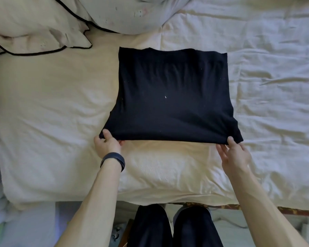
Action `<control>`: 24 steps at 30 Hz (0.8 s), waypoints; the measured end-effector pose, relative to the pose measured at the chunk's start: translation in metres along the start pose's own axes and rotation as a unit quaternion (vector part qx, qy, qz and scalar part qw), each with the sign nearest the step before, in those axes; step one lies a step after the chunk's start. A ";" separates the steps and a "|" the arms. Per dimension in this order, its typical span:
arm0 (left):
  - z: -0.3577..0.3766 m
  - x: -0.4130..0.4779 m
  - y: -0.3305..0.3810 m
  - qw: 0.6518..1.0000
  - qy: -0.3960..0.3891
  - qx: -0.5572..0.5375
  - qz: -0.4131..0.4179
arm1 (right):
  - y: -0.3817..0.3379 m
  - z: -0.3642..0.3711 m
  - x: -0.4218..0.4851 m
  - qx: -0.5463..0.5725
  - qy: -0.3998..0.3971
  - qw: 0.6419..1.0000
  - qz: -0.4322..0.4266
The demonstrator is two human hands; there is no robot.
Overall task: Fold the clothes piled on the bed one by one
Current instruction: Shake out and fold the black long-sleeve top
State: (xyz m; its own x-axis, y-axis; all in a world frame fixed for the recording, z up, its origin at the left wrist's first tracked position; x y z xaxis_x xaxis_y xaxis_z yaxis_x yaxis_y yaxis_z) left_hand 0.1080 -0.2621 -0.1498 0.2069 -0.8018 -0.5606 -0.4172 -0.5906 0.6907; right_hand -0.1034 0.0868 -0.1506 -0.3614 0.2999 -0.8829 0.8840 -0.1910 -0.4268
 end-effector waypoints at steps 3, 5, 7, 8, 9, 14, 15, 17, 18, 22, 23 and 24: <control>-0.023 -0.012 -0.006 0.999 0.032 0.003 0.025 | 0.000 -0.019 -0.012 -0.029 0.015 0.999 -0.039; -0.036 -0.022 -0.017 0.999 0.046 0.006 0.026 | 0.005 -0.030 -0.017 -0.033 0.023 0.998 -0.048; -0.048 -0.032 -0.035 0.998 0.058 0.020 0.009 | 0.017 -0.041 -0.019 -0.042 0.040 0.997 -0.045; -0.053 -0.036 -0.046 0.997 0.062 0.035 -0.006 | 0.025 -0.046 -0.018 -0.048 0.053 0.997 -0.038; -0.057 -0.039 -0.056 0.996 0.060 0.054 -0.024 | 0.033 -0.049 -0.017 -0.057 0.062 0.996 -0.028; -0.044 -0.046 -0.061 0.979 0.040 0.200 0.010 | 0.055 -0.049 -0.012 -0.238 0.097 0.966 -0.021; -0.035 -0.051 -0.047 0.959 0.038 0.263 0.099 | 0.052 -0.048 -0.015 -0.299 0.131 0.944 -0.047; -0.003 -0.073 -0.022 0.868 -0.021 0.361 0.340 | 0.040 -0.028 -0.031 -0.401 0.159 0.884 -0.177; 0.019 -0.087 -0.018 0.810 -0.078 0.393 0.429 | 0.035 -0.008 -0.042 -0.447 0.134 0.840 -0.276; 0.100 -0.113 -0.034 0.606 -0.293 0.489 0.554 | 0.049 0.090 -0.062 -0.583 -0.019 0.609 -0.538; 0.112 -0.108 -0.041 0.562 -0.314 0.515 0.566 | 0.054 0.109 -0.055 -0.618 -0.050 0.557 -0.553; 0.120 -0.094 -0.044 0.536 -0.320 0.537 0.567 | 0.058 0.123 -0.044 -0.646 -0.071 0.506 -0.568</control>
State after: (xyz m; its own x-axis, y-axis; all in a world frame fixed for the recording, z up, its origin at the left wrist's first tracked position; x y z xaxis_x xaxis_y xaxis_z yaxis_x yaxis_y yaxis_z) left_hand 0.0011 -0.1500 -0.1828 -0.9216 -0.1921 -0.3372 -0.2941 0.9127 0.2838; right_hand -0.0733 -0.0527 -0.1604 -0.7897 -0.5572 -0.2567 -0.4943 0.8257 -0.2718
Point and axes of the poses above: each hand's wrist, its own x-axis towards the middle knuckle, its own z-axis out of the palm, y = z × x, the point moved 6 cm from there along x, towards the middle knuckle, and after that the axes turned 7 degrees about z, right-handed, at the moved point
